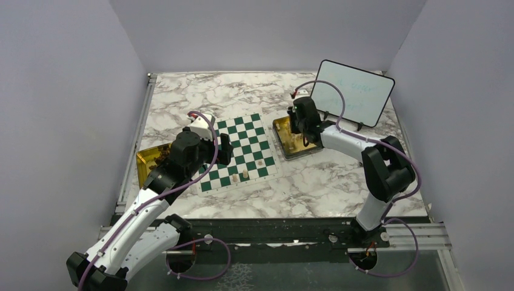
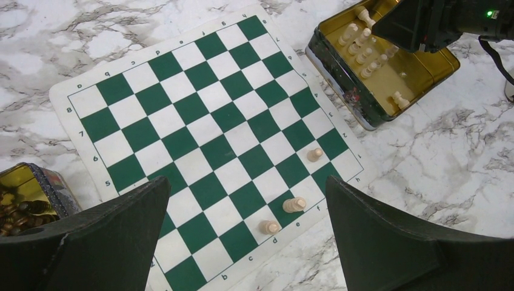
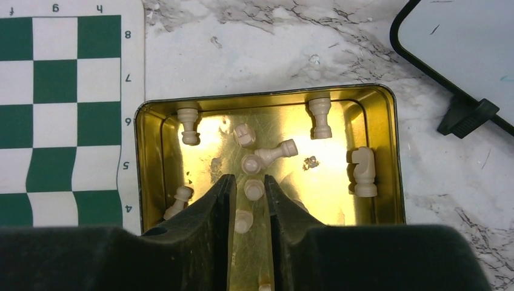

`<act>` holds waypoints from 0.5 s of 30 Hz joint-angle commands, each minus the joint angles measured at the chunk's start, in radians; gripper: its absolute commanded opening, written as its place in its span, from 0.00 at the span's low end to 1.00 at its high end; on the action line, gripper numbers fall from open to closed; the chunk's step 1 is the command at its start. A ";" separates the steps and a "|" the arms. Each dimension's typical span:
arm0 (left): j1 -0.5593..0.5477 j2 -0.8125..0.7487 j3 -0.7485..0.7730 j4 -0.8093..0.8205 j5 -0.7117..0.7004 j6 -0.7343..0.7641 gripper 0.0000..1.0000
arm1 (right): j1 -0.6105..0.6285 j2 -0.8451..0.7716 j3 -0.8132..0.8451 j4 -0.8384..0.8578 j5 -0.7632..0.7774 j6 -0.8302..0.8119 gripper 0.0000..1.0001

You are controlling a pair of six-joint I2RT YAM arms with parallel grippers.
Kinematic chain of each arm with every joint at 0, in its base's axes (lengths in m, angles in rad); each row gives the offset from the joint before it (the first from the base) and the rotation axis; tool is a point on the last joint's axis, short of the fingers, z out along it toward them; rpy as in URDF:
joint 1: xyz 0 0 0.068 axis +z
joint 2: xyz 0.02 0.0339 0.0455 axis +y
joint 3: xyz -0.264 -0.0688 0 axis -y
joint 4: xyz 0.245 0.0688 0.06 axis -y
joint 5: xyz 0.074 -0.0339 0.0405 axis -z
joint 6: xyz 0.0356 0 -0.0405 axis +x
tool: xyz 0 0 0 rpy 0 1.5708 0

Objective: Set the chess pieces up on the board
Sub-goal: Pick up the chess piece from the storage box.

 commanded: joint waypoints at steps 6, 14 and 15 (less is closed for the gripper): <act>0.004 -0.013 -0.002 0.001 -0.025 0.004 0.99 | -0.005 0.054 0.053 -0.004 -0.005 -0.021 0.34; 0.004 -0.017 -0.003 0.001 -0.028 0.004 0.99 | -0.006 0.109 0.090 -0.037 0.015 -0.035 0.35; 0.004 -0.018 -0.003 0.001 -0.030 0.004 0.99 | -0.005 0.110 0.089 -0.037 0.016 -0.035 0.35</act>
